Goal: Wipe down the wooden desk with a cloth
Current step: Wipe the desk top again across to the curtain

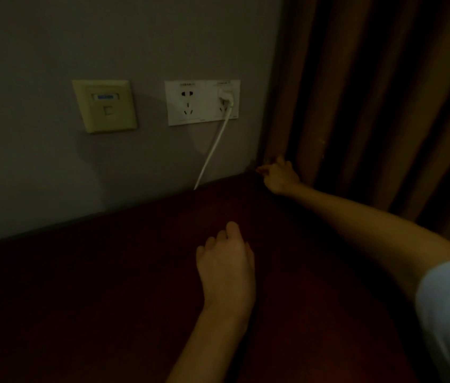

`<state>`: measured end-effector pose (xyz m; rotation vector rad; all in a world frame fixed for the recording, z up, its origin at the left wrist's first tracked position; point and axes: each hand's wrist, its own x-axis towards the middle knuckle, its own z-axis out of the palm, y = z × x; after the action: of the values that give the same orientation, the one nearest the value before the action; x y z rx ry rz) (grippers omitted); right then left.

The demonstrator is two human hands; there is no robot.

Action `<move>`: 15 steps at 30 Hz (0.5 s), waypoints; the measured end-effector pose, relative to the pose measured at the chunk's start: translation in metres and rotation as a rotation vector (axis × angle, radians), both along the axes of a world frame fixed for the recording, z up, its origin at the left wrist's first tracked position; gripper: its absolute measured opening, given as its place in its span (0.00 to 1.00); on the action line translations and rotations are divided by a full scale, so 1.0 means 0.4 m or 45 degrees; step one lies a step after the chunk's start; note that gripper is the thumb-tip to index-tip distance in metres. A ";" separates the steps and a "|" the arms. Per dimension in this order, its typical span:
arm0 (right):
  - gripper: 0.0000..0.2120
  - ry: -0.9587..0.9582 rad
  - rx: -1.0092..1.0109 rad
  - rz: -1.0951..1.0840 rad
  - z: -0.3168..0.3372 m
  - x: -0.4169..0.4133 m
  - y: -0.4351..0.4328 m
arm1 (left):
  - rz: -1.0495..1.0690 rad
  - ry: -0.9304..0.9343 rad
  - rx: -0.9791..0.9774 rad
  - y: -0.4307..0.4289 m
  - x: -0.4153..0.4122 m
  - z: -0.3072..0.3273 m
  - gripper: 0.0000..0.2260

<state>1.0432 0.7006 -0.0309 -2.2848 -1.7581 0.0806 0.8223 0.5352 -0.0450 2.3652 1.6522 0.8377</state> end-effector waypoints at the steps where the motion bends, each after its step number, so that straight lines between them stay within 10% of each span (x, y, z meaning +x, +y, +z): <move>1: 0.20 -0.005 -0.013 0.027 -0.001 0.009 -0.020 | 0.002 0.001 -0.002 -0.003 0.000 0.002 0.07; 8: 0.17 0.028 0.088 0.259 -0.016 0.127 -0.288 | 0.019 0.013 -0.027 -0.006 0.003 0.001 0.08; 15: 0.18 0.048 0.079 0.174 -0.026 0.151 -0.096 | 0.022 -0.002 0.003 0.001 0.008 -0.008 0.06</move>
<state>1.1038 0.6622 -0.0412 -2.1046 -1.8692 0.0921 0.8254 0.5357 -0.0484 2.3542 1.6745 0.8444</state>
